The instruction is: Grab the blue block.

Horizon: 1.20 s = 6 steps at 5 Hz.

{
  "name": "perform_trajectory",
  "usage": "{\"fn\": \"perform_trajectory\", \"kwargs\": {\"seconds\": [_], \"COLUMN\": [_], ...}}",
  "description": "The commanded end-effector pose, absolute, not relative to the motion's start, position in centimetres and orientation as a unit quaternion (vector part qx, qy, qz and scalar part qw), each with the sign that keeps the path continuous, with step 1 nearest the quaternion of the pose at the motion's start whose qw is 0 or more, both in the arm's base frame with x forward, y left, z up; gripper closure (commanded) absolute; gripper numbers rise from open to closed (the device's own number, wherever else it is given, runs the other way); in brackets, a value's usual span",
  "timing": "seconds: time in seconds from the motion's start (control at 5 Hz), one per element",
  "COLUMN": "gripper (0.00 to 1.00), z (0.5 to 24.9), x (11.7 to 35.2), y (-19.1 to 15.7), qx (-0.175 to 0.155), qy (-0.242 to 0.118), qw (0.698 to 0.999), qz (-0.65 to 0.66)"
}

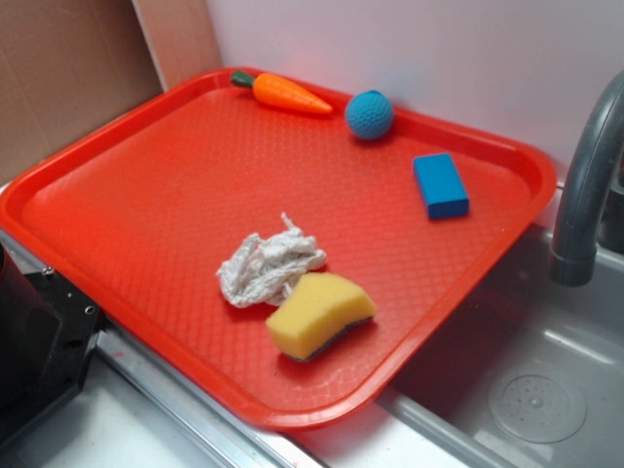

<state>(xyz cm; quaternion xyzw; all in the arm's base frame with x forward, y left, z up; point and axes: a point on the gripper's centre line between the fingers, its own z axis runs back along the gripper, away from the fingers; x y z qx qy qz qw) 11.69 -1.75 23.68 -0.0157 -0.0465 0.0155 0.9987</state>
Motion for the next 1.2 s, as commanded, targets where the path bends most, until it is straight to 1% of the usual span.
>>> {"fn": "perform_trajectory", "kwargs": {"seconds": [0.0,0.2,0.8,1.0], "gripper": [0.00,0.00,0.00,0.00], "z": [23.7,20.7,20.7,17.3], "x": [11.7,16.0,16.0,18.7], "y": [-1.7,-3.0,-3.0,-3.1], "qx": [-0.016,-0.063,-0.063,-0.046], "qy": [-0.047,-0.044,-0.044,-0.035], "qw": [0.999,0.987,0.987,0.990], "qz": [0.015,0.143,0.143,0.129]}}
